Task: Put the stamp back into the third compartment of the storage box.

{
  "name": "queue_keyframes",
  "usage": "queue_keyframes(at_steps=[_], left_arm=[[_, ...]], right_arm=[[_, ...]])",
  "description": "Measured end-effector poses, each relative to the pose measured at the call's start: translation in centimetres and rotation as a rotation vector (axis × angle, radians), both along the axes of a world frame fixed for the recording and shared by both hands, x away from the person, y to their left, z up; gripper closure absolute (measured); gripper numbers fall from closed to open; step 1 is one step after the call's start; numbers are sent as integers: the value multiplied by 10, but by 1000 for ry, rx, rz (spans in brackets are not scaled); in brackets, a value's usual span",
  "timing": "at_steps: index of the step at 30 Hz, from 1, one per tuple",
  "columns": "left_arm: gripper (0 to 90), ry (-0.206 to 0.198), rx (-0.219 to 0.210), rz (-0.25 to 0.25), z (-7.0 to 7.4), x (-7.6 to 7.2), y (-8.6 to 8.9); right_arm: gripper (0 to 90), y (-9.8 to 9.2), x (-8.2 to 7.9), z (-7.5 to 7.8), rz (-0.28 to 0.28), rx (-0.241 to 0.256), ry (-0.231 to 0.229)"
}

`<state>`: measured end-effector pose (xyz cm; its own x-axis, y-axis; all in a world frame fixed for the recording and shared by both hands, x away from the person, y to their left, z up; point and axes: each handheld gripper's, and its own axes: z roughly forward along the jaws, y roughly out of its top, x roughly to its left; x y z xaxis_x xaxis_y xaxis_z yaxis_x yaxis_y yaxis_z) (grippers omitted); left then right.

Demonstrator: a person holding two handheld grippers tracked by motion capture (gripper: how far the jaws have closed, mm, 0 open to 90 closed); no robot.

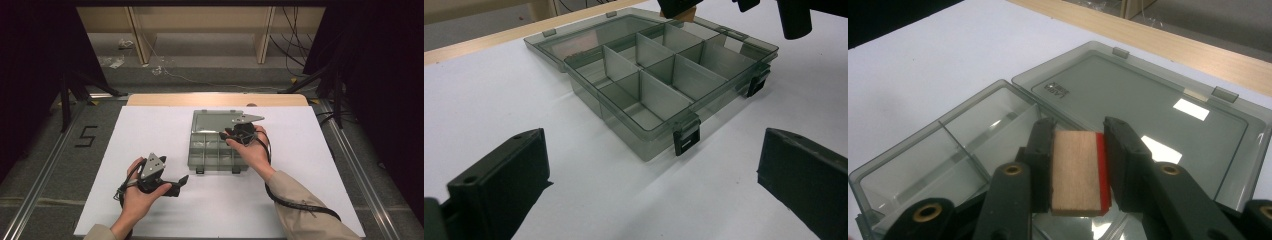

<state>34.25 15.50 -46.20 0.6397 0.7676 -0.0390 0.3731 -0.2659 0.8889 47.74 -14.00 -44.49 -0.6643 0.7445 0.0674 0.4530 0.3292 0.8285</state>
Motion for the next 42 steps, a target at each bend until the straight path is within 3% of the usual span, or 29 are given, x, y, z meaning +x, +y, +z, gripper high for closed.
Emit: queue_keyframes(at_steps=[42], left_arm=[[0, 1, -1, -3, 0, 0, 0]], right_arm=[[669, 5, 5, -15, 17, -42, 39]])
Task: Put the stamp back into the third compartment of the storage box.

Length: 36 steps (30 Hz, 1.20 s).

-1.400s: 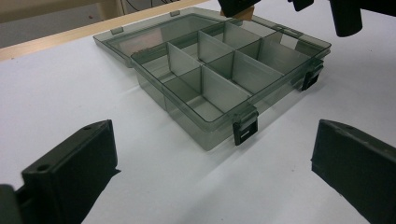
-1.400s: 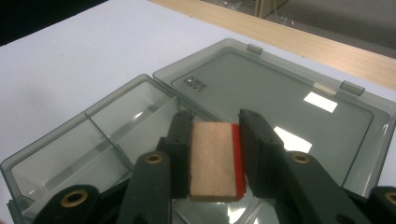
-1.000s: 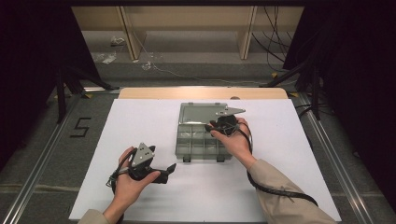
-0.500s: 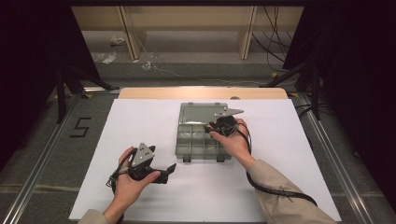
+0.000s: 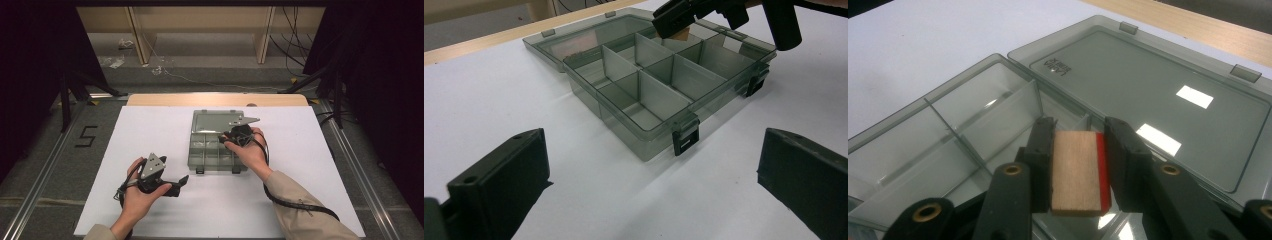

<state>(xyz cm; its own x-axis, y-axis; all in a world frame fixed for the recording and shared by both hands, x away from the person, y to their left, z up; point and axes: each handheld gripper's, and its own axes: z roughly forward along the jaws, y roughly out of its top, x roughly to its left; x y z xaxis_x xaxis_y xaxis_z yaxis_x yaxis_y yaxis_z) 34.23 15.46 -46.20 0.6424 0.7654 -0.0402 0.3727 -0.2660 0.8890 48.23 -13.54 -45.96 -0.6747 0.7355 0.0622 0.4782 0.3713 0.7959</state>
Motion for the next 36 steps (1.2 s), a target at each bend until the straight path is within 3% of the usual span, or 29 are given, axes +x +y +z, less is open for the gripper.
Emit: queue_keyframes(at_steps=[36], left_arm=[[0, 1, -1, -2, 0, 0, 0]], right_arm=[[660, -1, 3, -7, 0, -24, 23]])
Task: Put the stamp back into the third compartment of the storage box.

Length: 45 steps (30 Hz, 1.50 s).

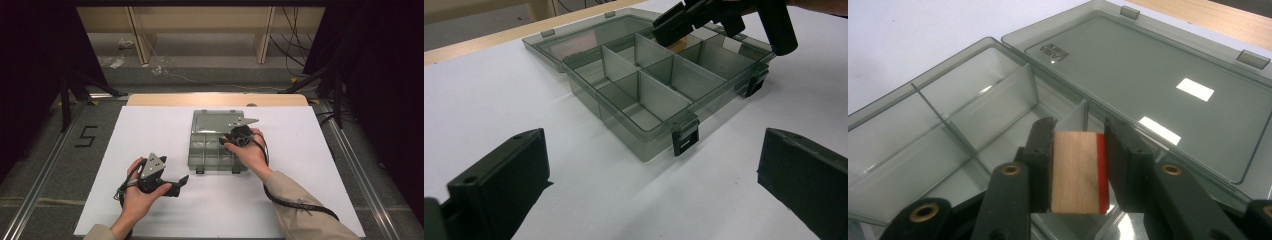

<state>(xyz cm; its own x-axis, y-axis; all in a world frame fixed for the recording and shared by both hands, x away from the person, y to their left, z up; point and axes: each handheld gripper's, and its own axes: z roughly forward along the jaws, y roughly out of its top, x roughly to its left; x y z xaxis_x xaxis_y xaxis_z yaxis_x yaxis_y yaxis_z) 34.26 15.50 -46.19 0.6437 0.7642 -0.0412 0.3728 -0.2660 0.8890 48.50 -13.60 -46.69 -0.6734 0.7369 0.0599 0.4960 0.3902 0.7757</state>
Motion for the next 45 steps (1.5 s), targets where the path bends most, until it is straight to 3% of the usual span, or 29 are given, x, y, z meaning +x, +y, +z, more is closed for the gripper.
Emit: queue_keyframes(at_steps=[12, 20, 29, 45], left_arm=[[0, 0, -2, 1, 0, 0, 0], [0, 0, -1, 0, 0, 0, 0], [0, 3, -8, -1, 0, 1, 1], [0, 2, -12, -6, -1, 1, 1]], right_arm=[[518, -3, 2, 7, -10, 40, -12], [419, -15, 5, 20, -59, 86, -47], [300, -32, 12, 27, -121, 96, -62], [284, -51, 18, 35, -154, 122, -60]])
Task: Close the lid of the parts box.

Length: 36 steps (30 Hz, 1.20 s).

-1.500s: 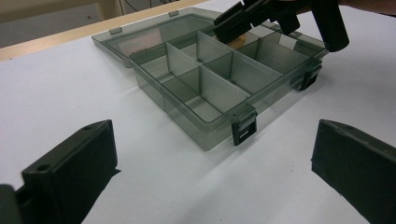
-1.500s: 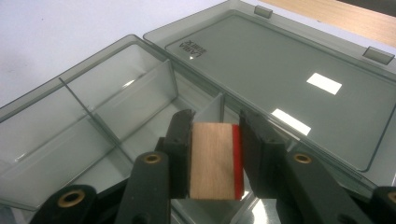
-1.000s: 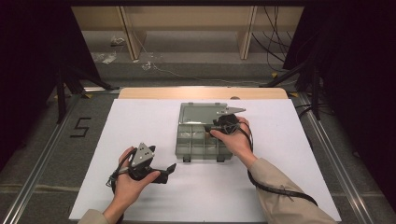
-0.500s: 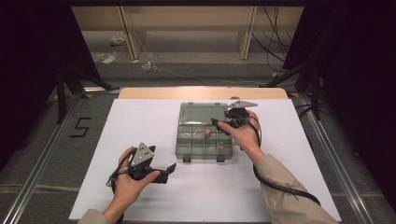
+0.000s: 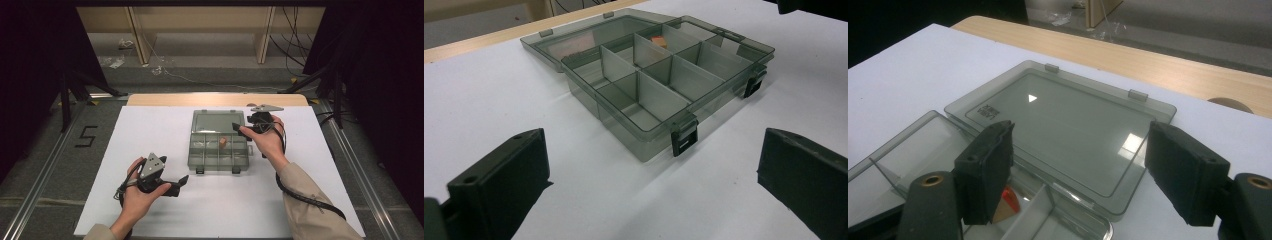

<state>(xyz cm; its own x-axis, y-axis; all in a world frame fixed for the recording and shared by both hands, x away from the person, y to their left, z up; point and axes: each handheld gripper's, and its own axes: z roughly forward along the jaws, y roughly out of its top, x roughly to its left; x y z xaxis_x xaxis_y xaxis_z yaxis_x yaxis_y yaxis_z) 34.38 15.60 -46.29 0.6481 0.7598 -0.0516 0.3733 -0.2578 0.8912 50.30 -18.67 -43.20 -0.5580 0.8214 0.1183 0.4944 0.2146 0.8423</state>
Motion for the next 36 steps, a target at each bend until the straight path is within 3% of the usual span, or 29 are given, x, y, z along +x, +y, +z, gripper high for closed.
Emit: queue_keyframes(at_steps=[13, 24, 31, 36], left_arm=[[0, 0, 5, 8, 0, -2, 0], [0, 0, -3, 24, 0, -2, 1], [0, -1, 0, 24, 0, -4, 1], [0, 0, -2, 20, 0, -4, 0]], right_arm=[[282, 0, 1, 2, 14, -14, -37], [294, -6, 4, 0, -9, -25, -23], [392, -16, 12, -1, -63, -24, -22], [506, -19, 36, -9, -95, -56, 37]])
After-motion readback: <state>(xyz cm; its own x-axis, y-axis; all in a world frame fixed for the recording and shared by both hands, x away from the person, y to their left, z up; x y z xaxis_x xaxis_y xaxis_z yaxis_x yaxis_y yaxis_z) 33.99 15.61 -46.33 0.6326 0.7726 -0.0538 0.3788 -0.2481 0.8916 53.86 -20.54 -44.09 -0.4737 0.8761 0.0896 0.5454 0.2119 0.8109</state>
